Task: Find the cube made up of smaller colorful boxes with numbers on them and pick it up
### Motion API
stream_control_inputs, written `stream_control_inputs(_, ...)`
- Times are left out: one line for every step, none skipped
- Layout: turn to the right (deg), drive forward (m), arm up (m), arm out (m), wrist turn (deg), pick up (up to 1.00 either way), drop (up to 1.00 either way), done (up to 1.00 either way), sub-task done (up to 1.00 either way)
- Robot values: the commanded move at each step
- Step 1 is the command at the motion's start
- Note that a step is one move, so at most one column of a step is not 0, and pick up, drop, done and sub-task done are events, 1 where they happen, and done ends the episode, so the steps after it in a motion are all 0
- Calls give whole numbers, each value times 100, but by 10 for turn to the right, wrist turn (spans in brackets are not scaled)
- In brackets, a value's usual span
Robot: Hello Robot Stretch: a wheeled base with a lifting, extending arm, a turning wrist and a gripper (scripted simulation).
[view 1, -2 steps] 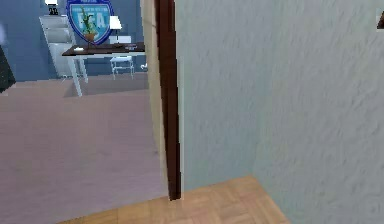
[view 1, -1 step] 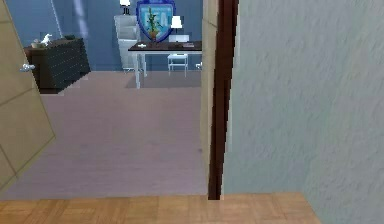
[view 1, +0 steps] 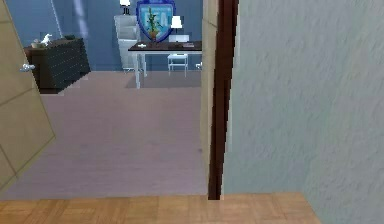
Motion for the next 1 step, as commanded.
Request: stream_control_inputs(0, 0, 0, 46, 0, 0, 0, 0, 0)
